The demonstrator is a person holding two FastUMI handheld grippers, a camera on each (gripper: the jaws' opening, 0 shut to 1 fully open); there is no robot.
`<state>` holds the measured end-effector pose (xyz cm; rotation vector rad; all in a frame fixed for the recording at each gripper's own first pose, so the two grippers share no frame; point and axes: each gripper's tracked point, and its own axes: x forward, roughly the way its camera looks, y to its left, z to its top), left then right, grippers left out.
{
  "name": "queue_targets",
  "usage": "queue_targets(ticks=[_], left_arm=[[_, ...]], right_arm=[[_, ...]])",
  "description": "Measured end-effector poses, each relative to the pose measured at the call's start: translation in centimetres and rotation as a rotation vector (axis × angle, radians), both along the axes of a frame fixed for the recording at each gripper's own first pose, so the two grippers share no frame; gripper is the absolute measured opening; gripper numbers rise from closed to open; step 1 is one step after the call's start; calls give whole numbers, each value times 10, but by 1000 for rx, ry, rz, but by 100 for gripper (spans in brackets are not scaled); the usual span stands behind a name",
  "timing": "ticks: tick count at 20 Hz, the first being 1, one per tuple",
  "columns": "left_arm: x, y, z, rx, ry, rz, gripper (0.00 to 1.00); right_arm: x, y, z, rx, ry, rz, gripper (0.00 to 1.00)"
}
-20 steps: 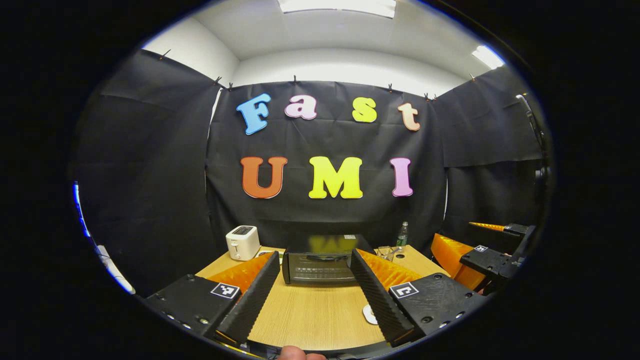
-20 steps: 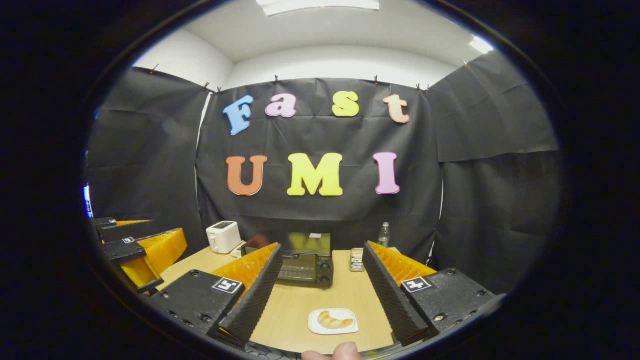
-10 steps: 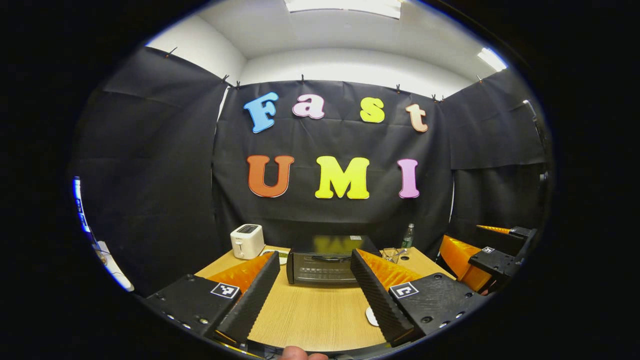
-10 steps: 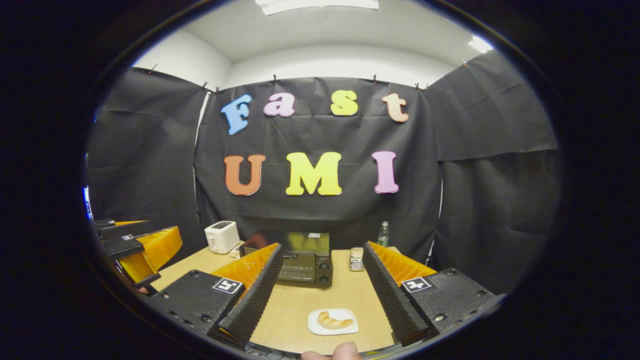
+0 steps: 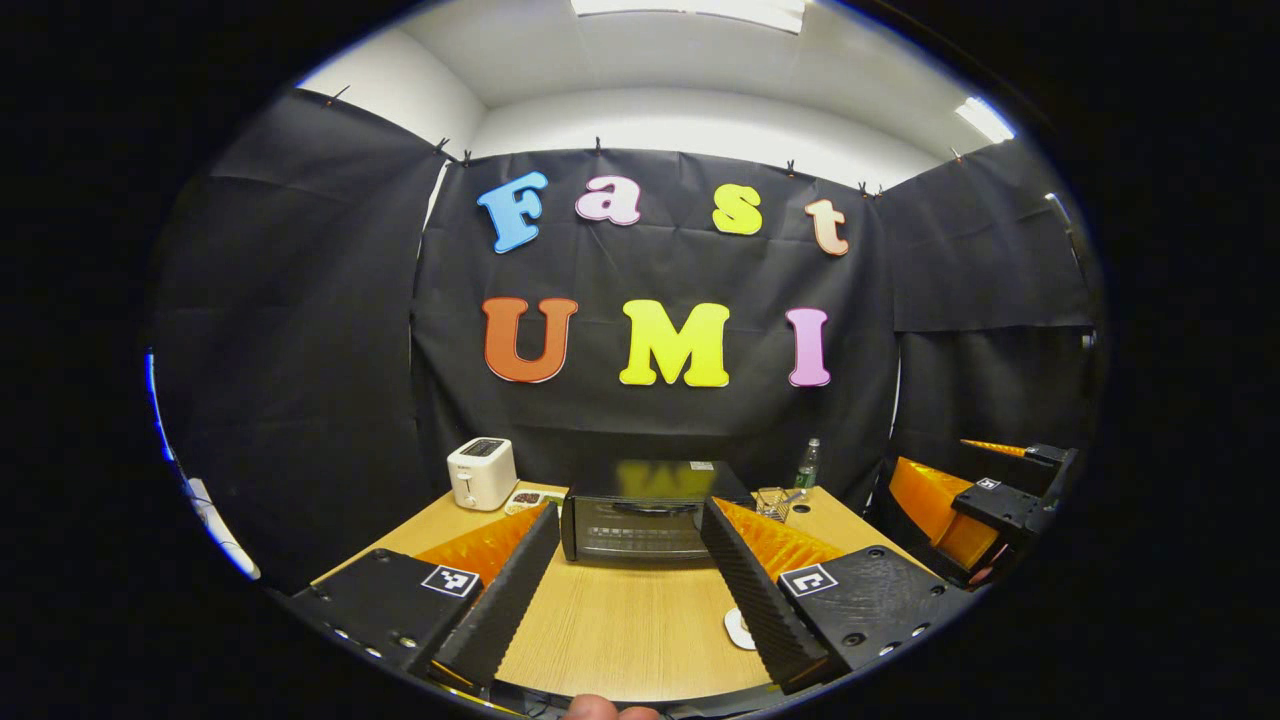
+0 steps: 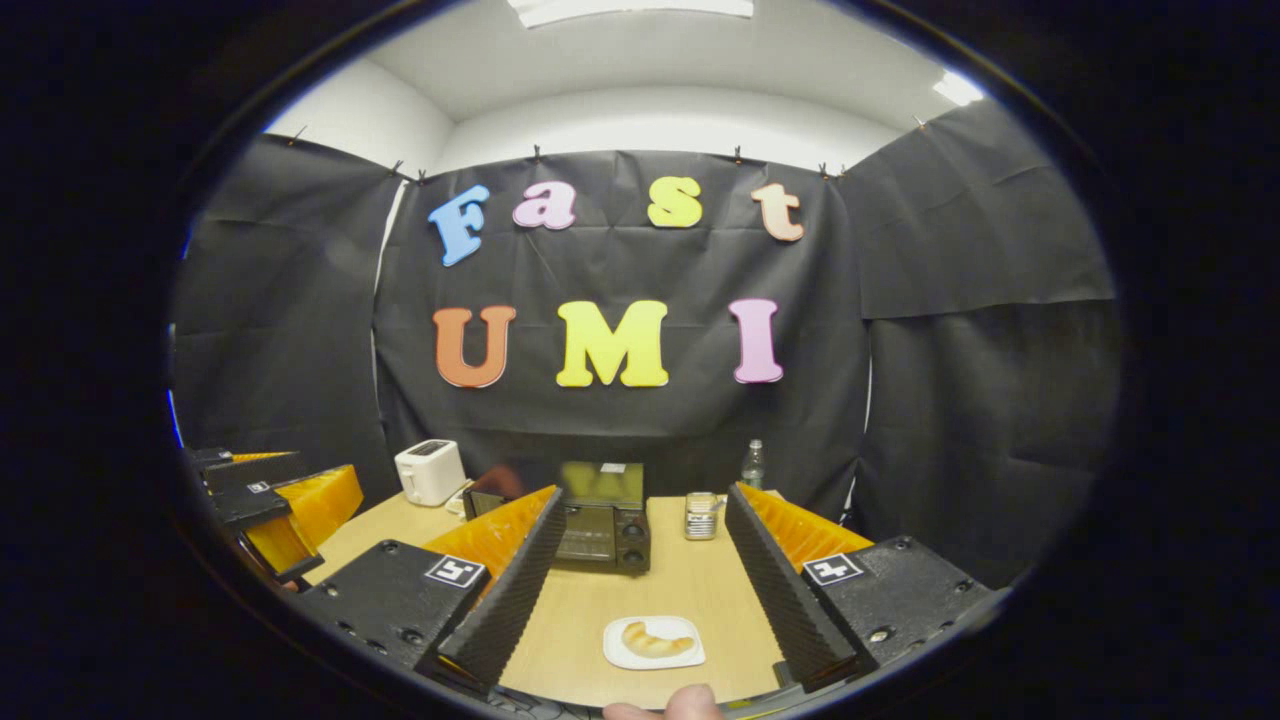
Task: Open the electric oven with the left hand, put the food in, and close the electric oven.
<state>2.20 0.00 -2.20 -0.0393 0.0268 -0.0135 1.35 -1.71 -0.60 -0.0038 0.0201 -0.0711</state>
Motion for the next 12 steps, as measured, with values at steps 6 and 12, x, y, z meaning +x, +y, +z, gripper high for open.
queue_targets(ticks=[6,12], left_arm=[[17,-11,-10,-23,43,-46,94],[50,-10,-20,1,93,-48,93]], right_arm=[[12,-12,-8,-9,23,-26,99],[42,-31,-17,34,55,-54,99]])
